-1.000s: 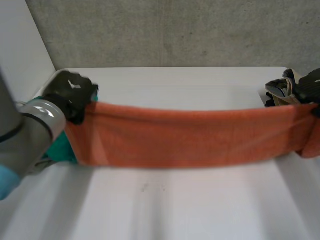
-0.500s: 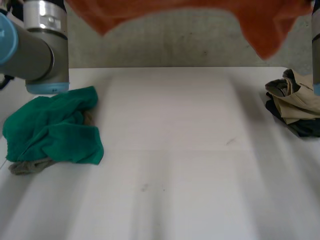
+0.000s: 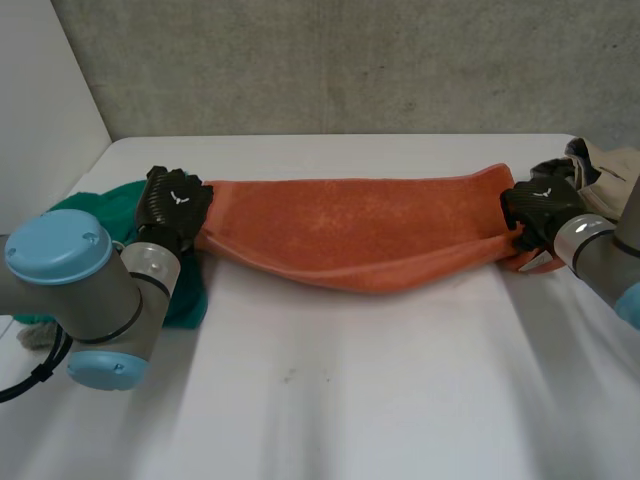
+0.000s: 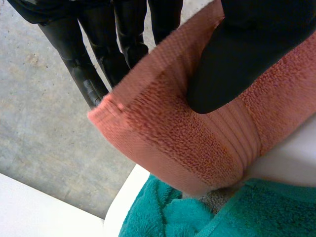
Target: Fold the laundry.
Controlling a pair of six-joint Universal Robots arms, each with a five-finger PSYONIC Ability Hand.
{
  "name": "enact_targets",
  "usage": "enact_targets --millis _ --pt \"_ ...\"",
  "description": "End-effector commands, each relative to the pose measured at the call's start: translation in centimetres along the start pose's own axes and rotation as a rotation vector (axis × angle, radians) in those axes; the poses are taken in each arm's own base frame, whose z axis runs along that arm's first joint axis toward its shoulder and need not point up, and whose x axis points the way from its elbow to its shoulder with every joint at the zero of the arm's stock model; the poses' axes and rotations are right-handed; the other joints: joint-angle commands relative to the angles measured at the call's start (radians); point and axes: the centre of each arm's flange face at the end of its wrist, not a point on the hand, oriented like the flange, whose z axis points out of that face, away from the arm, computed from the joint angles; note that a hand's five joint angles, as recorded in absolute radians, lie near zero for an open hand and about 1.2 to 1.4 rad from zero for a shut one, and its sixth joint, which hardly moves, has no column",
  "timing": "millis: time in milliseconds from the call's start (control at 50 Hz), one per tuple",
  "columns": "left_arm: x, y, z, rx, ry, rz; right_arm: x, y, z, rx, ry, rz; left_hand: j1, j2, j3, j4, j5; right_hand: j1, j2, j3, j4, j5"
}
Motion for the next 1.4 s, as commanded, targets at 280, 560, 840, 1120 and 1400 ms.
enact_targets --millis 280,560,840,1120,1400 --pt "-1.0 -0.2 0.0 -0.010 -0.014 0.000 3.7 3.1 0.5 -0.173 -0.040 0.137 0.253 0.196 0.200 0.194 0.232 -0.263 -0.264 -0.265 -0.266 -0.261" --pt "-2.1 -0.8 -1.2 -0.063 0.018 0.004 5.3 -0.2 -1.7 -0.119 -0.013 0.084 0.253 0.196 0.200 0.194 0.232 0.470 0.469 0.468 0.468 0.472" --pt "-5.7 -6.6 -12.9 -0.294 0.268 0.058 5.6 -2.5 -13.0 -0.393 -0.181 -0.329 0.253 0.196 0.200 0.194 0.232 0.470 0.469 0.468 0.468 0.472" --pt "-1.9 -2.5 -7.2 -0.342 0.321 0.131 4.8 -0.8 -11.3 -0.407 -0.216 -0.352 0.253 0.196 0.200 0.194 0.232 0.470 0.469 0.468 0.468 0.472" --pt "-11.5 -13.6 7.0 0.293 -0.357 0.210 8.9 -15.4 -2.8 0.393 0.441 -0.389 0.253 0.196 0.200 0.194 0.232 0.470 0.469 0.468 0.468 0.472"
